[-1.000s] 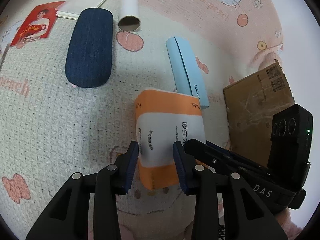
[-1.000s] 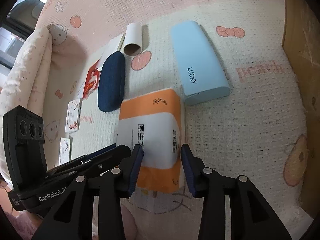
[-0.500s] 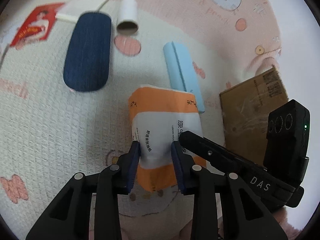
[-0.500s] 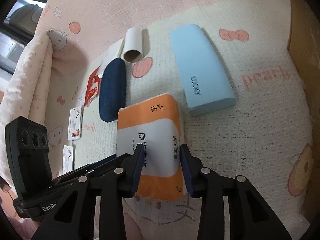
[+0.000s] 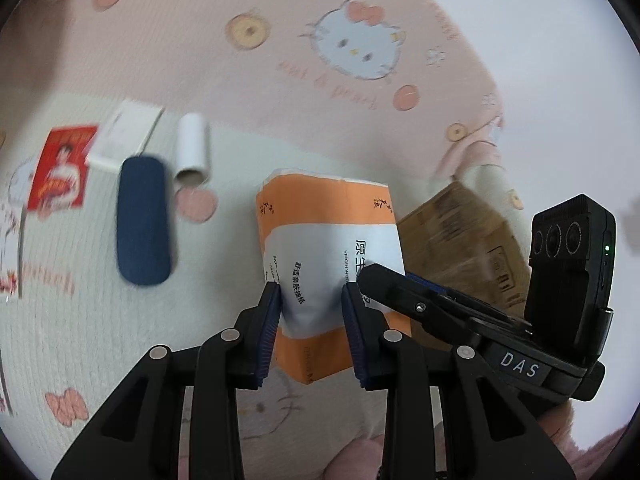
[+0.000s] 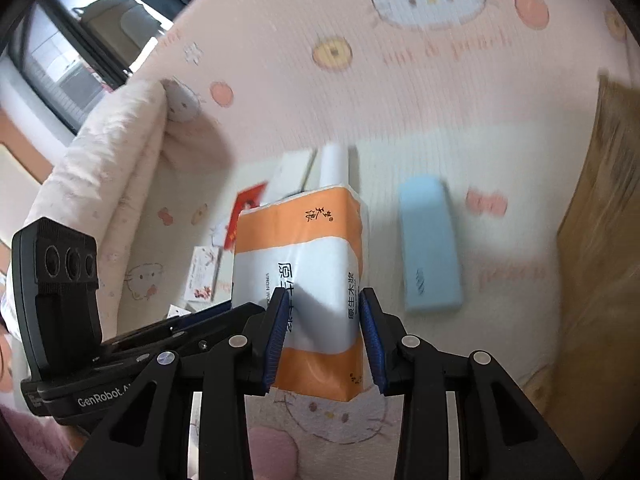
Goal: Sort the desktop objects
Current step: 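Lift the tissue pack with the right gripper and carry it to the box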
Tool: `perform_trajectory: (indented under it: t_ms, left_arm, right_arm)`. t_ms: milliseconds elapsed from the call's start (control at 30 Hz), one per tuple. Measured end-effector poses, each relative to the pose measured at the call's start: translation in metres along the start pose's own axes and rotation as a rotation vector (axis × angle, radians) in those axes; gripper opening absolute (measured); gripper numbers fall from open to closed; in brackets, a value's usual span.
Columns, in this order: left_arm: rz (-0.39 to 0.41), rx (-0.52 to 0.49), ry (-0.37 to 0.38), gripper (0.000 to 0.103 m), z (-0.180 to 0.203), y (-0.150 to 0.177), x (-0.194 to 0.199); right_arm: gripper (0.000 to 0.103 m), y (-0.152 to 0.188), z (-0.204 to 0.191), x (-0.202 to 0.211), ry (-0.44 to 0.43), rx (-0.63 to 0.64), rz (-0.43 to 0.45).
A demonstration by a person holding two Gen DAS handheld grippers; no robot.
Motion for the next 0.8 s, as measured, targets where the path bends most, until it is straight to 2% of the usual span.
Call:
perform_trajectory:
  t_ms: [233, 433, 533, 800]
  left_arm:
    - [0.048, -0.108, 0.045, 0.034, 0.062, -0.034, 0.001]
    - [0.048, -0.162, 0.097, 0.034, 0.109, -0.052, -0.009]
    - [0.031, -0.187, 0.127, 0.034, 0.133, -0.054, -0.018]
    - [-0.067, -0.255, 0.223, 0.035, 0.200, -0.045, -0.057]
  right_arm:
    - [0.033, -0.033, 0.016, 0.057, 0.026, 0.008, 0.114]
    - [0.033, -0.052, 0.038, 0.103, 0.065, -0.019, 0.200]
    - [0.033, -0.057, 0.053, 0.125, 0.100, -0.029, 0.232]
    - [0.033, -0.063, 0.108, 0.168, 0.201, -0.061, 0.242]
Point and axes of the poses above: each gripper's, at about its wrist camera, not at the fingertips, and x roughly against the way its jaws point, z to its right, y to its underside, the point moved 9 cm from there along -x, roughly the way its jaws point, and after that the axes turned 6 degrees about -x, right-handed, at the moved point
